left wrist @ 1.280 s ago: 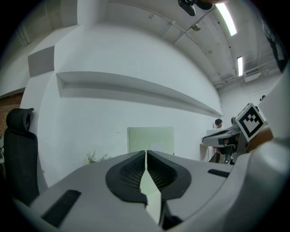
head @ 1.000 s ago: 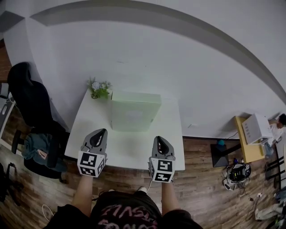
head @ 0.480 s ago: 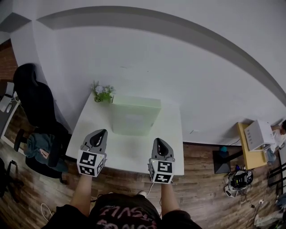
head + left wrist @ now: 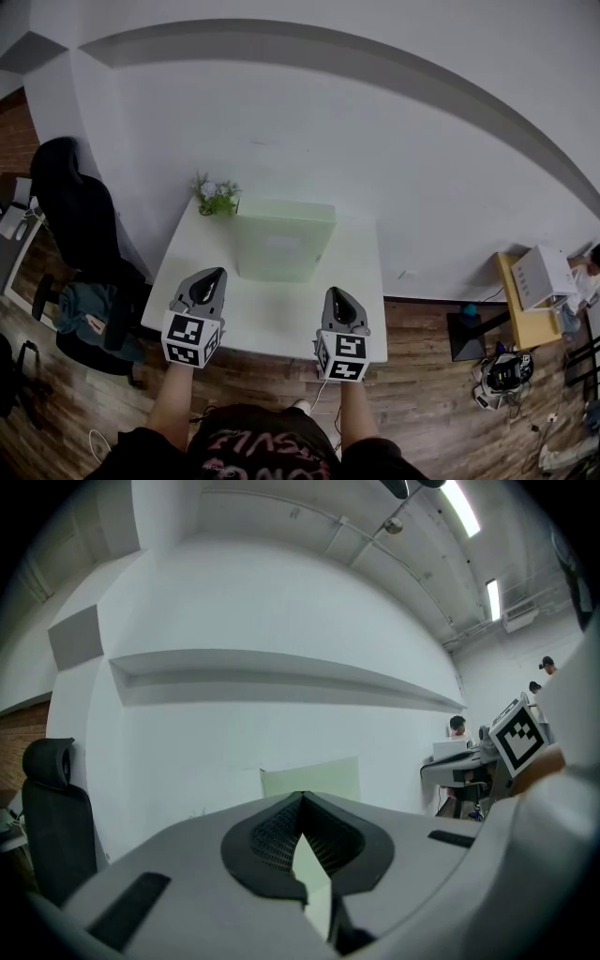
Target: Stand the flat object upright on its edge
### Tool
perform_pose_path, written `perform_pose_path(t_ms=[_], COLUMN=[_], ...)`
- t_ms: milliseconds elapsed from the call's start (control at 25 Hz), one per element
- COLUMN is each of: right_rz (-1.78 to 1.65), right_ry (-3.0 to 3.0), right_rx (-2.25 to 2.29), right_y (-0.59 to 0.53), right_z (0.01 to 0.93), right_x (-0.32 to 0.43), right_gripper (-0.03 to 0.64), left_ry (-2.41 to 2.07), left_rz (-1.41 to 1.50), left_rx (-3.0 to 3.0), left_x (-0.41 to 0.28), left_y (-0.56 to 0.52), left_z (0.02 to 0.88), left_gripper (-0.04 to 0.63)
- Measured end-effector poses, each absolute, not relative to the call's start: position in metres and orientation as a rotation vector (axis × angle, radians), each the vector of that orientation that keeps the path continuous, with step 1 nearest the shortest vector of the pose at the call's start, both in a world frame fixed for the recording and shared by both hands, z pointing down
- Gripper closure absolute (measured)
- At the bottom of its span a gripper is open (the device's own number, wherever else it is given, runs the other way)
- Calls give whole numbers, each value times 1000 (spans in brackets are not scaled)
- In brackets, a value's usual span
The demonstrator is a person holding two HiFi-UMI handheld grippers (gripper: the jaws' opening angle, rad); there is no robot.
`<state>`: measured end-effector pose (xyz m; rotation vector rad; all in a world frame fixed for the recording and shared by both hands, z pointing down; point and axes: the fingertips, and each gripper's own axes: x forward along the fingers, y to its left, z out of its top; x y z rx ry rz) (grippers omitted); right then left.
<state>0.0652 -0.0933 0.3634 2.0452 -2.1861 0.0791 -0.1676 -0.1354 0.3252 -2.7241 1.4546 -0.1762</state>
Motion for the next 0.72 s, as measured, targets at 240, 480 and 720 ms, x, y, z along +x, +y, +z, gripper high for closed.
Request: perform_pose_path(t_ms=[240, 480, 720], right_rz=[81, 66, 54], right_ry=[-2176, -2162, -2182], right_rx=[2044, 2027, 2012], right_y=[-87, -84, -84], right_z=[362, 360, 354], right_x=[67, 64, 63], right_gripper=[592, 592, 592], left_ry=[1452, 1454, 1467], left_rz=[-111, -110, -121], left_rx=[-2765, -2762, -2746], left_x=[-171, -177, -178], left_y=[-130, -125, -123], left_z=[318, 313, 310], left_gripper=[581, 581, 581])
